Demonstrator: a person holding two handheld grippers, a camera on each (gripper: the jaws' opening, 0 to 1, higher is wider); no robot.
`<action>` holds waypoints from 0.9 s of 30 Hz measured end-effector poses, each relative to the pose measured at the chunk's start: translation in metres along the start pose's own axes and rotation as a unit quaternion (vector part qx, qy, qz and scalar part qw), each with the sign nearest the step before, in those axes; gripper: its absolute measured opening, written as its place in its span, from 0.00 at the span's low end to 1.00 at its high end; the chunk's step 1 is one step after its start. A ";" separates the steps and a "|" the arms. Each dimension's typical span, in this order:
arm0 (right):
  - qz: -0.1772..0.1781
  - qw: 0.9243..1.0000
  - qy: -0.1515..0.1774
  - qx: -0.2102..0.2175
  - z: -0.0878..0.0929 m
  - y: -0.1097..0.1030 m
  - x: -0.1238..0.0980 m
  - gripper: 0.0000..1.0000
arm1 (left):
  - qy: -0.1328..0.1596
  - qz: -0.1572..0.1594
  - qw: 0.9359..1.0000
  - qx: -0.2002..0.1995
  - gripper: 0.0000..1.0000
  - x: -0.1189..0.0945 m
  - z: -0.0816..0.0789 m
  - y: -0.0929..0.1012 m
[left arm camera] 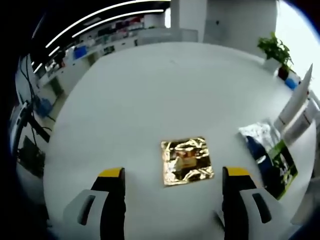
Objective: Arrange the skincare products in the storage area until every visible bottle or jar stands upright without overlapping.
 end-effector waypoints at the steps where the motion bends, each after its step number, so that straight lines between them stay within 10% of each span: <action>1: -0.001 1.000 -0.002 0.001 0.000 0.000 0.000 0.70 | 0.000 0.000 1.000 -0.001 0.76 0.002 -0.001 0.001; 27: 0.008 1.000 -0.001 -0.003 0.000 0.002 0.001 0.70 | -0.002 -0.009 1.000 -0.007 0.62 0.006 -0.004 0.004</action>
Point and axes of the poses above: the point that each gripper's makers call its tool centre point, and the gripper's own axes: x roughly forward along the fingers, y roughly to its right, z roughly out of its underside, the point moved 9 cm from there along -x, roughly backward along the fingers
